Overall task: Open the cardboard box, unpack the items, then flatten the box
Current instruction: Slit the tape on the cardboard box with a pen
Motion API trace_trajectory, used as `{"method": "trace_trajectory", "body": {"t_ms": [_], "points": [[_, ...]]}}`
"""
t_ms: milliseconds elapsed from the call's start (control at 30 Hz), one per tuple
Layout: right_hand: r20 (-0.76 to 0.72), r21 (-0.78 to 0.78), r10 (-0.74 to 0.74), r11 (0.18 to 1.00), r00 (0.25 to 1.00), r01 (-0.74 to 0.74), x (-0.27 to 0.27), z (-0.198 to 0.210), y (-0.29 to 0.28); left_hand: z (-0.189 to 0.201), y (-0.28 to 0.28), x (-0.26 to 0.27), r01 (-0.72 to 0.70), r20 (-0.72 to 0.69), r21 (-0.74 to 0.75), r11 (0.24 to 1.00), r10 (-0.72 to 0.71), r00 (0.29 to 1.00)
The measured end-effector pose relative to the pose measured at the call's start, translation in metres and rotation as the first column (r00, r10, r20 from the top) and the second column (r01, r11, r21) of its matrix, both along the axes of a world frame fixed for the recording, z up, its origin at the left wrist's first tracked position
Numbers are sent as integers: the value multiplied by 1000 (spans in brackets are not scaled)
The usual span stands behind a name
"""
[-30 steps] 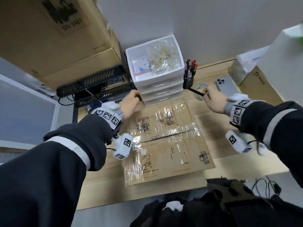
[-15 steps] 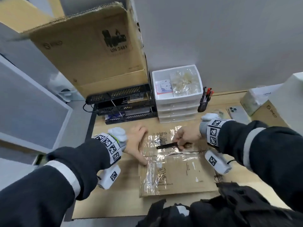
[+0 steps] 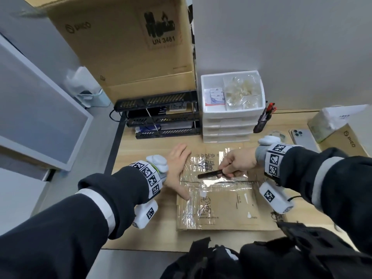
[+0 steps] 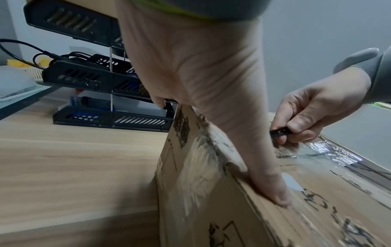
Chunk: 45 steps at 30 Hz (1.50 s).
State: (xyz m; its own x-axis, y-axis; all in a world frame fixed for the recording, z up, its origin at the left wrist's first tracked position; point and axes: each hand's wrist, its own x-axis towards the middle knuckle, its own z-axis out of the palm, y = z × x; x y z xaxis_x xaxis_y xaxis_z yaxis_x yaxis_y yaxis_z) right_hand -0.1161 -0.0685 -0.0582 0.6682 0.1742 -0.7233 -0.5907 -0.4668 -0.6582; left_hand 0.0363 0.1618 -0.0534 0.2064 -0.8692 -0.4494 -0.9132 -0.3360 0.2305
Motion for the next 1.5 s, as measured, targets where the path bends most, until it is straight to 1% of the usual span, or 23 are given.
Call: {"method": "trace_trajectory", "body": {"t_ms": [100, 233, 433, 567, 633, 700, 800, 933, 1033, 1200, 1267, 1333, 1500], "points": [[9, 1, -4, 1000, 1000, 4, -1, 3, 2, -6, 1, 1, -16, -15, -2, 1000, 16, 1000], [25, -24, 28, 999, 999, -27, 0, 7, 5, -12, 2, 4, -31, -53, -24, 999, 30, 998], [33, -29, 14, 999, 999, -13, -2, 10, 8, -13, 2, 4, -28, -61, -64, 998, 24, 998], [16, -46, -31, 998, 999, 32, -1, 14, 13, -12, 6, 9, -5, -73, -52, 999, 2, 997], [49, -104, -18, 994, 999, 23, 1, 18, 22, -3, 8, 16, 34, -88, -45, 998, -38, 995], [117, -201, 47, 979, 992, -23, 4, 19, 36, 6, 9, 21, 71, -83, -23, 997, -73, 994], [201, -288, 96, 957, 975, -35, 8, 17, 55, 4, 8, 18, 59, -51, 6, 998, -59, 997], [262, -416, 213, 905, 941, -89, 7, 13, 71, -5, 9, 12, 13, -47, 21, 1000, -12, 999], [293, -495, 311, 858, 904, -135, 4, 18, 76, -7, 8, 13, -18, -78, 28, 999, 20, 997], [272, -634, 497, 737, 824, -235, 3, 26, 81, -13, 7, 14, -24, -80, 10, 1000, 25, 996], [251, -676, 538, 693, 805, -252, 4, 33, 84, -13, 7, 14, -23, -82, 6, 1000, 24, 996], [215, -704, 556, 658, 803, -267, 3, 39, 87, -13, 6, 14, -20, -73, 1, 1000, 20, 997], [168, -724, 561, 628, 810, -285, 0, 45, 92, -9, 5, 12, 36, -2, -34, 999, -36, 999]]}}
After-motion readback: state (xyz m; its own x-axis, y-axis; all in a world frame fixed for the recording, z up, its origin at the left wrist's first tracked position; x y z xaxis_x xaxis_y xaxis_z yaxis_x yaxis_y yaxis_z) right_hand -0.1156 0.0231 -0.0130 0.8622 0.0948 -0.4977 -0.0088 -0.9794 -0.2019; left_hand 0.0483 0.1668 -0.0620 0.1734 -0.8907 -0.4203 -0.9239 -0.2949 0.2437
